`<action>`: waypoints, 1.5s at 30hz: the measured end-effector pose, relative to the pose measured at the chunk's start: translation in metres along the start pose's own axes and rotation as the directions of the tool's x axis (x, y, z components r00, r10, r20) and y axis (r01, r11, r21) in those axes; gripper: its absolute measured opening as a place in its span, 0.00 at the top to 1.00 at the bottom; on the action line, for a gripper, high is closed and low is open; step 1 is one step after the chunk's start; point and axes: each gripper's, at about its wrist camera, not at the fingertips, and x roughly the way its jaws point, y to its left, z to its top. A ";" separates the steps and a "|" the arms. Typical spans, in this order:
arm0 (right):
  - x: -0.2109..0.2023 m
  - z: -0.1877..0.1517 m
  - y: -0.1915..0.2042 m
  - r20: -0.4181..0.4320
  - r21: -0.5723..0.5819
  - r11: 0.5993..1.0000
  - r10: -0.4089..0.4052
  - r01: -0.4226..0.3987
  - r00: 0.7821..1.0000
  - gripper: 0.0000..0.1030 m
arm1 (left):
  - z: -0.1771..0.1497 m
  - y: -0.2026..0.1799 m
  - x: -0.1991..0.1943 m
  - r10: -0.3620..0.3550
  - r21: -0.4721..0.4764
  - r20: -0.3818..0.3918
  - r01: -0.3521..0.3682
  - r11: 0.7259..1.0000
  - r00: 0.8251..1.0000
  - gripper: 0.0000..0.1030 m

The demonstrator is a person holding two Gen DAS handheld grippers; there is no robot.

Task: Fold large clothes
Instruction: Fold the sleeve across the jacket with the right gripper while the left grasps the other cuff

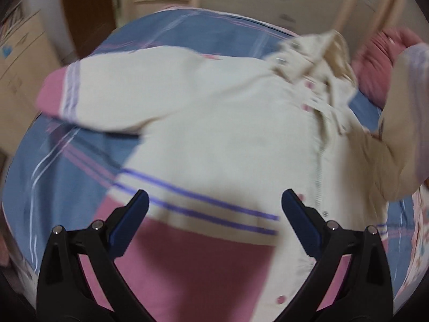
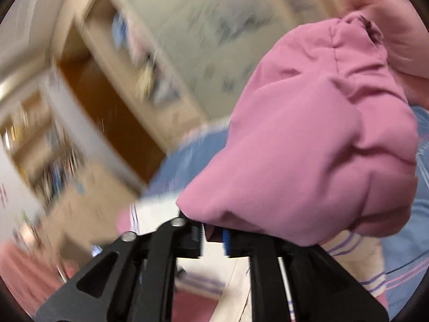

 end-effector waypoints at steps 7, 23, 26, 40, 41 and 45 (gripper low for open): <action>-0.015 -0.033 -0.010 -0.037 -0.010 0.999 0.037 -0.037 0.999 0.09 | 0.004 0.030 0.002 -0.002 -0.037 -0.022 0.001 0.999 1.000 0.03; -0.011 -0.075 -0.124 -0.163 0.220 0.954 -0.168 0.202 0.972 0.09 | 0.031 -0.046 0.099 0.031 0.136 -0.089 -0.019 0.990 0.996 0.69; 0.008 -0.081 -0.140 -0.196 0.243 0.948 -0.159 0.205 0.968 0.09 | 0.050 -0.040 0.098 -0.003 0.083 -0.042 0.007 0.996 0.999 0.73; 0.109 -0.062 -0.186 -0.248 0.293 0.915 -0.208 0.278 0.946 0.35 | 0.067 -0.044 0.119 0.142 0.167 0.055 -0.149 0.975 0.988 0.62; 0.114 -0.064 -0.190 -0.247 0.296 0.911 -0.217 0.286 0.944 0.36 | 0.067 -0.042 0.119 0.140 0.166 0.050 -0.147 0.975 0.989 0.60; 0.098 -0.059 -0.169 -0.221 0.208 0.925 -0.271 0.317 0.937 0.34 | 0.061 -0.031 0.089 0.135 0.151 0.096 -0.148 0.977 0.986 0.46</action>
